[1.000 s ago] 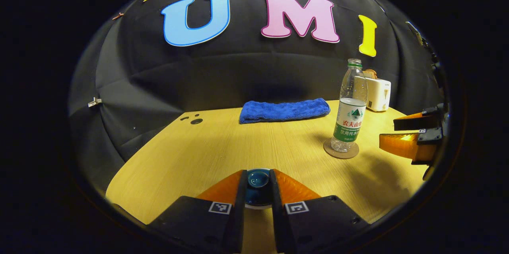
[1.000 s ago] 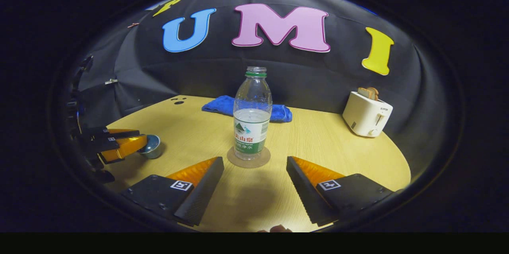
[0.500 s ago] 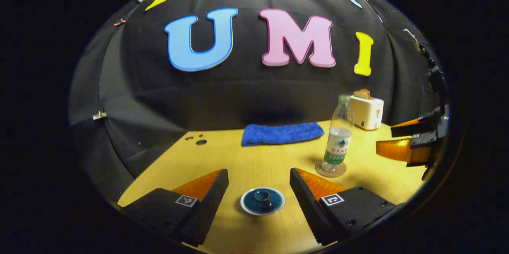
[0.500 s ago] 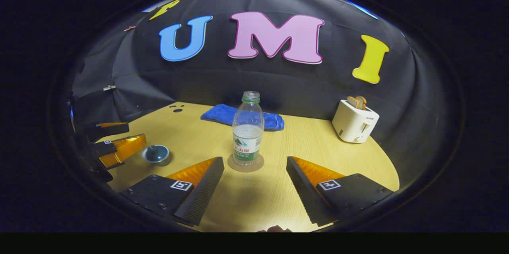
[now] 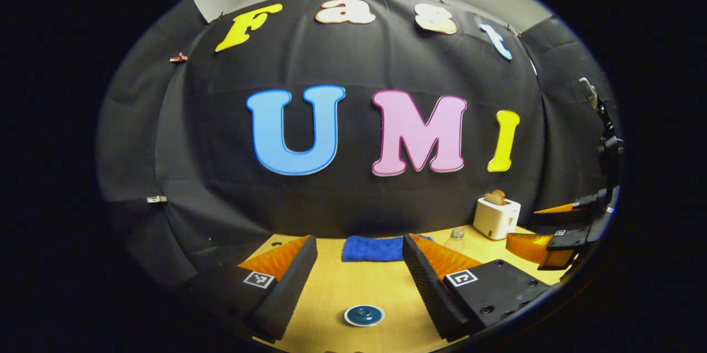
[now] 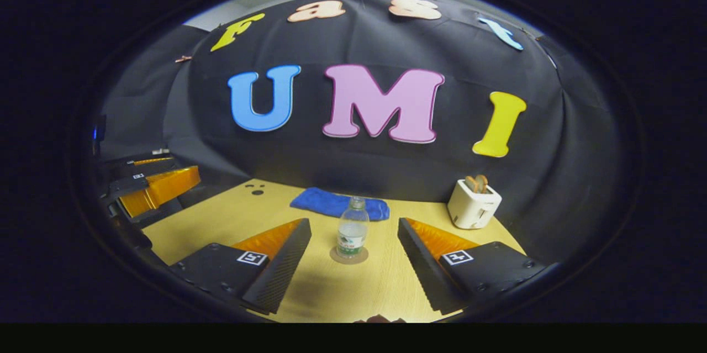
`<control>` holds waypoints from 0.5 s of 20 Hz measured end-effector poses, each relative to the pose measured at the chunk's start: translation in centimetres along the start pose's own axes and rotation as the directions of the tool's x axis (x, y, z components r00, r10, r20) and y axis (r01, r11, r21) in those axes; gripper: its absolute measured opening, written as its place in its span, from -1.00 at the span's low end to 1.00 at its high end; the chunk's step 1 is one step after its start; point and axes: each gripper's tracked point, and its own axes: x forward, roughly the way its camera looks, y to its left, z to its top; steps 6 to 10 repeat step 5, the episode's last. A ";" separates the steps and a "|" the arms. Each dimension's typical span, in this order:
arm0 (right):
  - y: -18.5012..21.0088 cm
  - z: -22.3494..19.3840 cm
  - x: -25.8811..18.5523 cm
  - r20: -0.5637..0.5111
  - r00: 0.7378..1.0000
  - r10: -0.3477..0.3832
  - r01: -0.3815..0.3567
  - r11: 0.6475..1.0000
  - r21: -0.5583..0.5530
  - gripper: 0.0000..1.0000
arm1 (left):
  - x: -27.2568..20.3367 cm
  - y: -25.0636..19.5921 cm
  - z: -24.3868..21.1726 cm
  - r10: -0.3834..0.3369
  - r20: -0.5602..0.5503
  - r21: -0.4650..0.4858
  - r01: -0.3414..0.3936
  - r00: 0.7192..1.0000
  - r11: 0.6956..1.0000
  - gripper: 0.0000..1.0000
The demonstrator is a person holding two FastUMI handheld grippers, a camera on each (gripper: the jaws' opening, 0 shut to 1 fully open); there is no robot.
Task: Open the teacup lid with one hand, grasp the water bottle and pour water into the teacup with the other hand; after pouring, place the water bottle on the coaster and then close the teacup lid.
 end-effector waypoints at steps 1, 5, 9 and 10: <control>0.2 1.0 -0.6 0.020 1.000 -0.002 0.001 1.000 0.011 0.96 | -0.6 -0.4 1.2 -0.018 0.020 -0.007 0.018 1.000 1.000 0.94; -0.7 3.6 -3.0 0.084 0.995 -0.045 0.044 0.999 0.012 0.96 | -3.1 -1.7 4.2 -0.070 0.065 -0.042 0.073 0.995 0.996 0.94; -0.7 3.6 -3.0 0.084 0.995 -0.045 0.044 0.999 0.012 0.96 | -3.1 -1.7 4.2 -0.070 0.065 -0.042 0.073 0.995 0.996 0.94; -0.7 3.6 -3.0 0.084 0.995 -0.045 0.044 0.999 0.012 0.96 | -3.1 -1.7 4.2 -0.070 0.065 -0.042 0.073 0.995 0.996 0.94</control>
